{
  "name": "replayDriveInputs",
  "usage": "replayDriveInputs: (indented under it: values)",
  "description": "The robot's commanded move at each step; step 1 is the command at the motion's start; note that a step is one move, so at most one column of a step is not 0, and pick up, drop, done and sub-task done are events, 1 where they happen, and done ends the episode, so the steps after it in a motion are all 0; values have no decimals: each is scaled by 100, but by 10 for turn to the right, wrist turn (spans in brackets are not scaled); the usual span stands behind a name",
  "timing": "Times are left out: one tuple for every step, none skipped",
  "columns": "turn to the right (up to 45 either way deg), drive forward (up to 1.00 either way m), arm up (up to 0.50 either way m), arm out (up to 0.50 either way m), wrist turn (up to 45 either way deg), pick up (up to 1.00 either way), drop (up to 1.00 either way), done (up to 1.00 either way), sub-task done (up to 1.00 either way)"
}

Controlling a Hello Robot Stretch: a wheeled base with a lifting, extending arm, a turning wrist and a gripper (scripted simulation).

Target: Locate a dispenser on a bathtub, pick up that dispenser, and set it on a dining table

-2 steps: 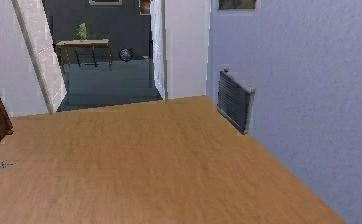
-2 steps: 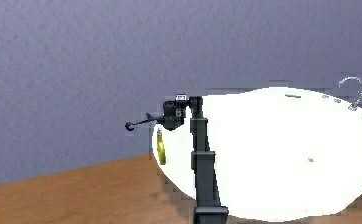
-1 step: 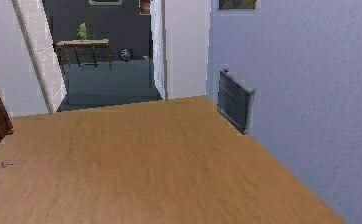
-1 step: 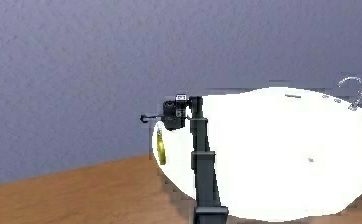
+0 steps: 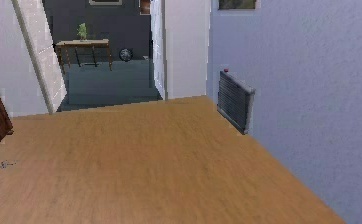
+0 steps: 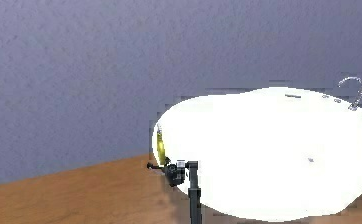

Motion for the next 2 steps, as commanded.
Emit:
replayDriveInputs:
  values:
    - [0,0,0,0,0,100,0,0,0]
    - [0,0,10,0,0,0,0,0,0]
